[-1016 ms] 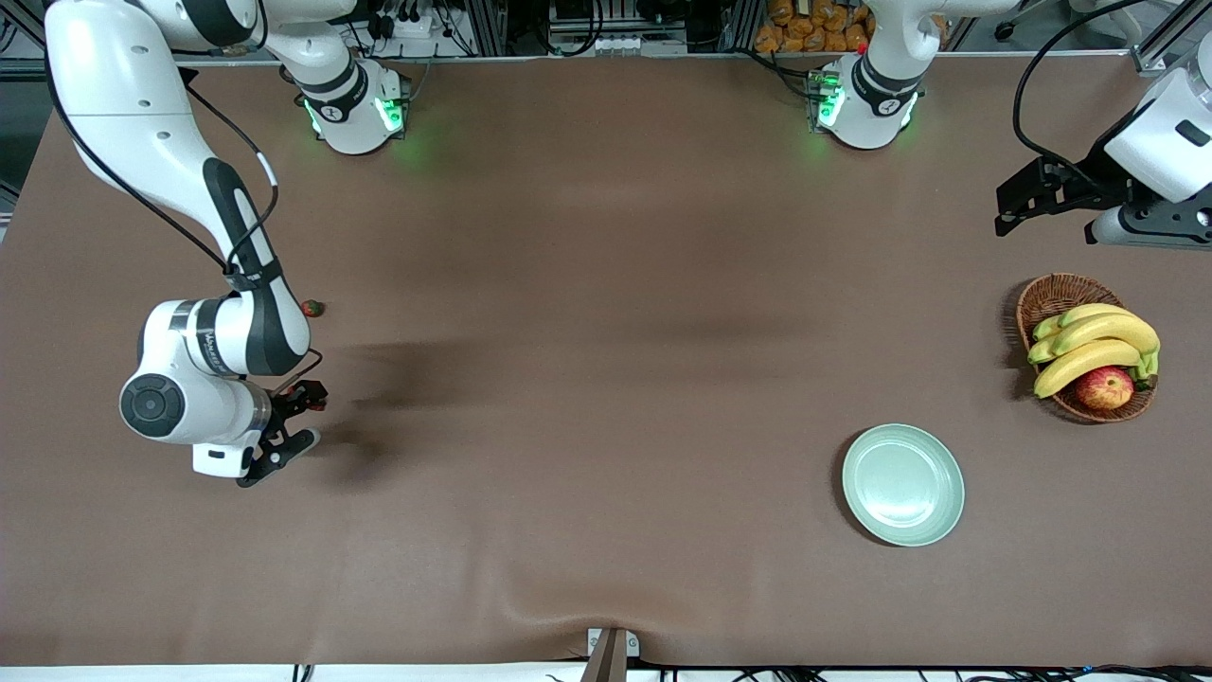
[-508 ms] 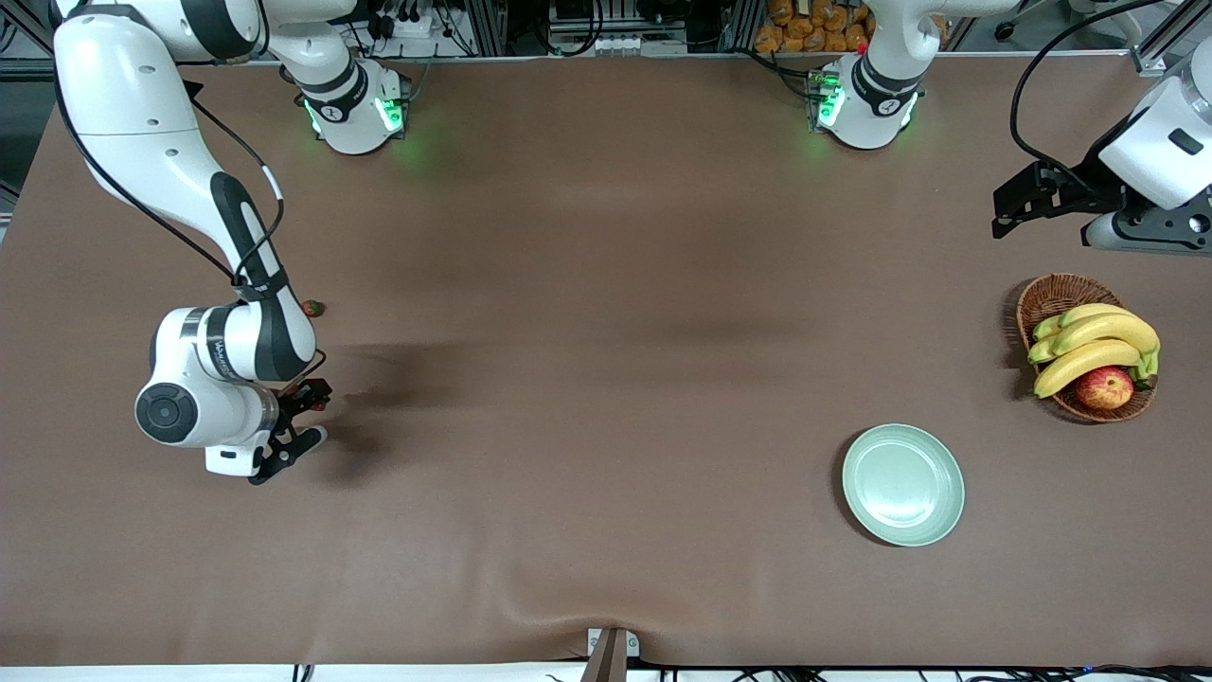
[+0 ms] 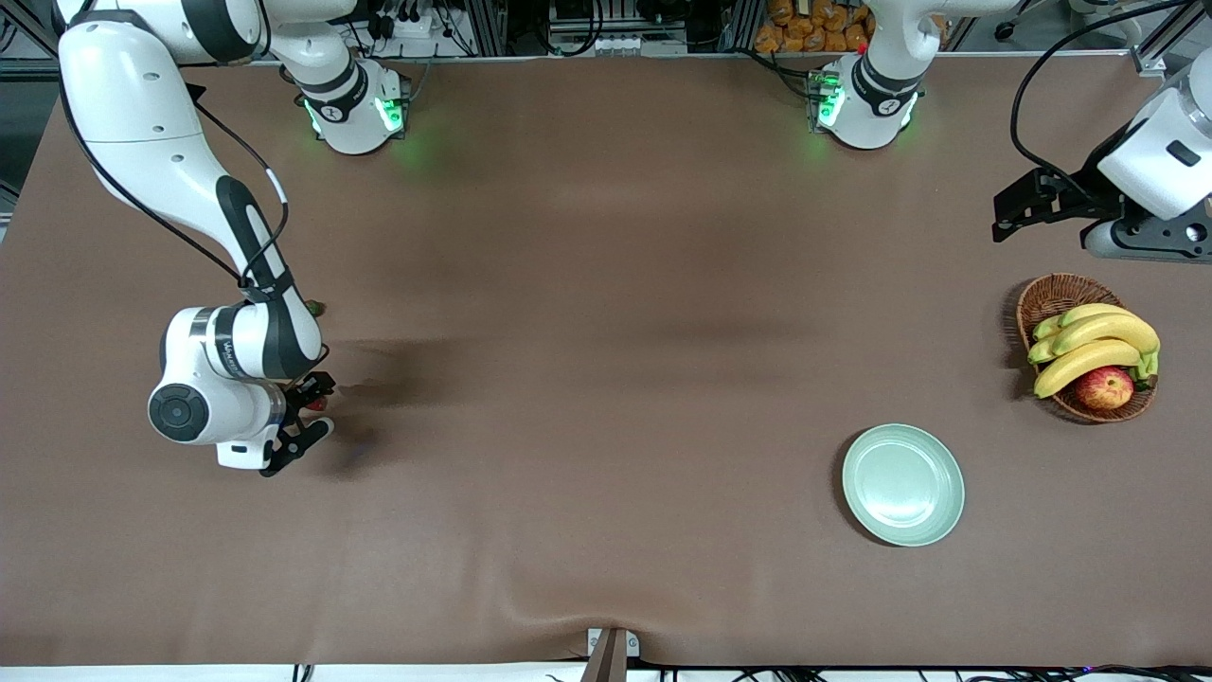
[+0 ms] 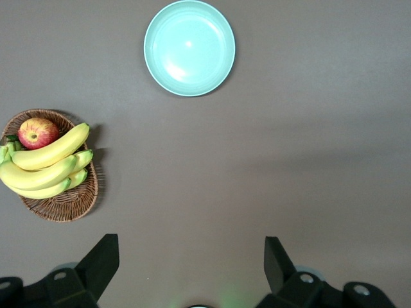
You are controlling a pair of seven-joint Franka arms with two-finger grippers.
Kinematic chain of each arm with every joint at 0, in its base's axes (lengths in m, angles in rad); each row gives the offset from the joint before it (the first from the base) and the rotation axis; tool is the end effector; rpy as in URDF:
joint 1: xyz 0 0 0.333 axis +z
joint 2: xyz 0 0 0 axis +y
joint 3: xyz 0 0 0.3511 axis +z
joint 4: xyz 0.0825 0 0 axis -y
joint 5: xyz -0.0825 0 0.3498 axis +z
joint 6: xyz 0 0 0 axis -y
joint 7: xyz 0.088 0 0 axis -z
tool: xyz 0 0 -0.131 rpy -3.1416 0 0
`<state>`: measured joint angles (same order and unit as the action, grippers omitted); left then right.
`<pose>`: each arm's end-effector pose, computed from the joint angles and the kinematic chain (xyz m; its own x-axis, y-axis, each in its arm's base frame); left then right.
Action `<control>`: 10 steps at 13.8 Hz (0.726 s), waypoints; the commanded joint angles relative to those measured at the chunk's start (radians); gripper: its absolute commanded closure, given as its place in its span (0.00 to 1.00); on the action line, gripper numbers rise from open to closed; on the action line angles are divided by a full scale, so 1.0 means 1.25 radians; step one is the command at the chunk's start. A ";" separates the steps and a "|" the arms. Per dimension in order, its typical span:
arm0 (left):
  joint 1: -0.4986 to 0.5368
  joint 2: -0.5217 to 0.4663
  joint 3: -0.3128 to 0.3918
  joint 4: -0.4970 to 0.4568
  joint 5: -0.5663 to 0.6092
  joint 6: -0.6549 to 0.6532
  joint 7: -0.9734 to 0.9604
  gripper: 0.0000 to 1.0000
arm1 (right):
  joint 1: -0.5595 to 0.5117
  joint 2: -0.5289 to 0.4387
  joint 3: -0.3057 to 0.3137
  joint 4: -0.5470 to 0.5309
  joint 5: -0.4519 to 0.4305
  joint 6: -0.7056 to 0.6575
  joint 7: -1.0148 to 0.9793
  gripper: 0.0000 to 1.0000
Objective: Collect all strawberries into plate
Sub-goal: 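Close the right gripper on one red strawberry and lift it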
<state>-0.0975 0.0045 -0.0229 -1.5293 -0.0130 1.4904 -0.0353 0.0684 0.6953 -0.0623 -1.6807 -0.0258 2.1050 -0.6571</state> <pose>0.5089 -0.0633 0.6444 0.9953 -0.0859 -0.0438 -0.0855 -0.9963 0.0116 0.6400 0.0063 0.2057 0.7389 0.6270 -0.2468 0.6194 -0.7762 -0.1175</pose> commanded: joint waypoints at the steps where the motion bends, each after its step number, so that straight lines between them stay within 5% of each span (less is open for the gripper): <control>1: 0.007 0.005 -0.001 -0.004 -0.003 -0.009 0.016 0.00 | -0.008 -0.005 0.004 -0.013 0.003 0.008 -0.028 0.30; 10: 0.007 0.004 -0.003 0.000 -0.003 -0.009 0.016 0.00 | -0.008 -0.005 0.006 -0.010 0.003 0.008 -0.028 0.92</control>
<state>-0.0936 0.0118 -0.0231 -1.5388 -0.0130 1.4894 -0.0353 0.0684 0.6948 -0.0620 -1.6847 -0.0257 2.1044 -0.6630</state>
